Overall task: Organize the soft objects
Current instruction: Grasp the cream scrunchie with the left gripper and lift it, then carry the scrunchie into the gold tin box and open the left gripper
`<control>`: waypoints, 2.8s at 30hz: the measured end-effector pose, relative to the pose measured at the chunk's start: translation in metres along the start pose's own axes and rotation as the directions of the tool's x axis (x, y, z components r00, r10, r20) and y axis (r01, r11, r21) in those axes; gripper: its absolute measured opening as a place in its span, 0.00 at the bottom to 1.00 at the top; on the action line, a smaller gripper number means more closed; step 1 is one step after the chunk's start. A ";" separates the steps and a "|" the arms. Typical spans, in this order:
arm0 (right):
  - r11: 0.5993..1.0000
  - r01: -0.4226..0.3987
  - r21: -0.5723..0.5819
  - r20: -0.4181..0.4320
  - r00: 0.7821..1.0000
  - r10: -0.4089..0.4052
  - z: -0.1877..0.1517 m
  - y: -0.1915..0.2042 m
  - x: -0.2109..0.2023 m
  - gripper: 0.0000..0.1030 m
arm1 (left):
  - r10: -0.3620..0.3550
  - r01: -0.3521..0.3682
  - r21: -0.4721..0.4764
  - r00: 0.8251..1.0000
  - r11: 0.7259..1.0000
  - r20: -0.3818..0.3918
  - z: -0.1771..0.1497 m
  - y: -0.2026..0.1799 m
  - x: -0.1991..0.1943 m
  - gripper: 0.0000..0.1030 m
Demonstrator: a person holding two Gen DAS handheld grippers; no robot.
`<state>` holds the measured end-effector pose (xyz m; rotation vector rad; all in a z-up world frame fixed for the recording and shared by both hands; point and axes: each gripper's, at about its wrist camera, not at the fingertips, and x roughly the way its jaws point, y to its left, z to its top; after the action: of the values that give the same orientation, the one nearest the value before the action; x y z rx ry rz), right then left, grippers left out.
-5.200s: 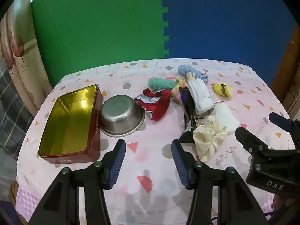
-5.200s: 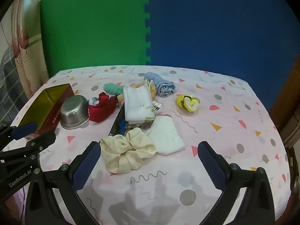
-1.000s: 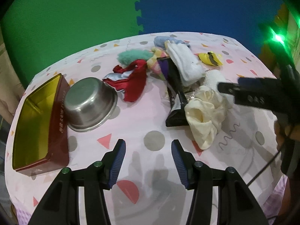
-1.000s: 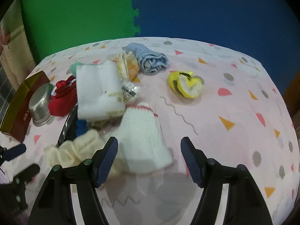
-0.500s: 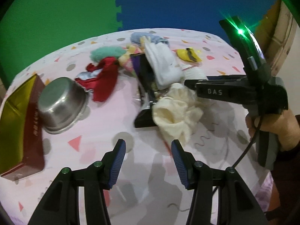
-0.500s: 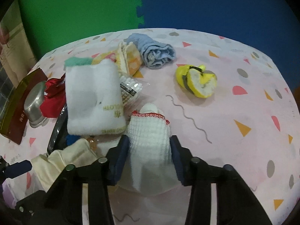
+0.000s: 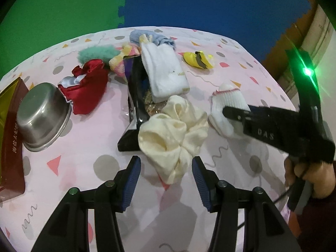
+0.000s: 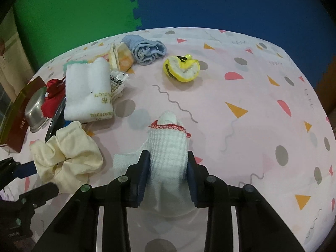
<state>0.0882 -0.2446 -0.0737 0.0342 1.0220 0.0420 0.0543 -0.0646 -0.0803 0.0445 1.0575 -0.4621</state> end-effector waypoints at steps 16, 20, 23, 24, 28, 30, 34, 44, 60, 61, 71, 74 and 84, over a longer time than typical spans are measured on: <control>1.000 -0.011 -0.001 0.013 1.000 0.011 -0.002 -0.001 0.001 0.33 | -0.068 0.068 -0.009 0.998 0.998 0.010 0.003 -0.005 0.002 0.07; 1.000 -0.009 -0.005 0.015 1.000 0.009 -0.002 0.000 0.001 0.33 | -0.065 0.063 0.043 0.997 0.997 0.046 0.000 -0.013 -0.019 0.07; 1.000 -0.004 -0.012 0.017 1.000 0.004 -0.003 0.001 0.001 0.33 | -0.067 0.062 0.071 0.995 0.996 0.069 -0.002 -0.017 -0.036 0.07; 1.000 -0.001 -0.014 0.017 1.000 0.001 -0.002 0.001 0.001 0.33 | -0.066 0.060 0.076 0.995 0.995 0.073 -0.002 -0.017 -0.040 0.07; 1.000 0.002 -0.017 0.021 1.000 -0.002 -0.003 0.002 0.001 0.33 | -0.050 0.042 0.086 0.994 0.995 0.099 -0.001 -0.013 -0.059 0.07; 1.000 0.003 -0.016 0.022 1.000 -0.003 -0.003 0.002 0.000 0.33 | -0.022 0.013 0.079 0.993 0.997 0.118 0.000 -0.004 -0.069 0.07; 1.000 0.006 -0.019 0.026 1.000 -0.005 -0.003 0.002 0.000 0.33 | 0.040 -0.047 0.049 0.989 0.998 0.144 0.005 0.019 -0.086 0.07; 1.000 0.012 -0.027 0.031 0.999 -0.011 -0.003 0.002 0.000 0.33 | 0.287 -0.265 -0.139 0.941 0.954 0.180 0.017 0.131 -0.129 0.07; 1.000 0.020 -0.022 0.045 0.999 -0.019 -0.004 0.004 -0.001 0.33 | 0.474 -0.449 -0.320 0.880 0.834 0.003 -0.003 0.276 -0.113 0.07; 1.000 0.020 -0.022 0.046 0.999 -0.019 -0.004 0.004 -0.001 0.33 | 0.473 -0.449 -0.318 0.881 0.835 -0.002 -0.003 0.277 -0.111 0.07; 1.000 0.024 -0.013 0.049 0.999 -0.023 -0.005 0.003 -0.001 0.33 | 0.490 -0.488 -0.336 0.868 0.805 -0.086 -0.008 0.306 -0.091 0.10; 1.000 0.026 -0.010 0.048 0.999 -0.025 -0.005 0.004 -0.001 0.33 | 0.489 -0.491 -0.344 0.867 0.801 -0.099 -0.010 0.310 -0.090 0.17; 0.999 0.038 -0.011 0.045 0.998 -0.037 -0.003 0.005 -0.001 0.33 | 0.509 -0.494 -0.333 0.860 0.803 -0.050 -0.018 0.296 -0.110 0.43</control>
<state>0.0847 -0.2400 -0.0746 0.0055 0.9772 0.0127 0.1092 0.2451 -0.0506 0.0116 1.0223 0.2054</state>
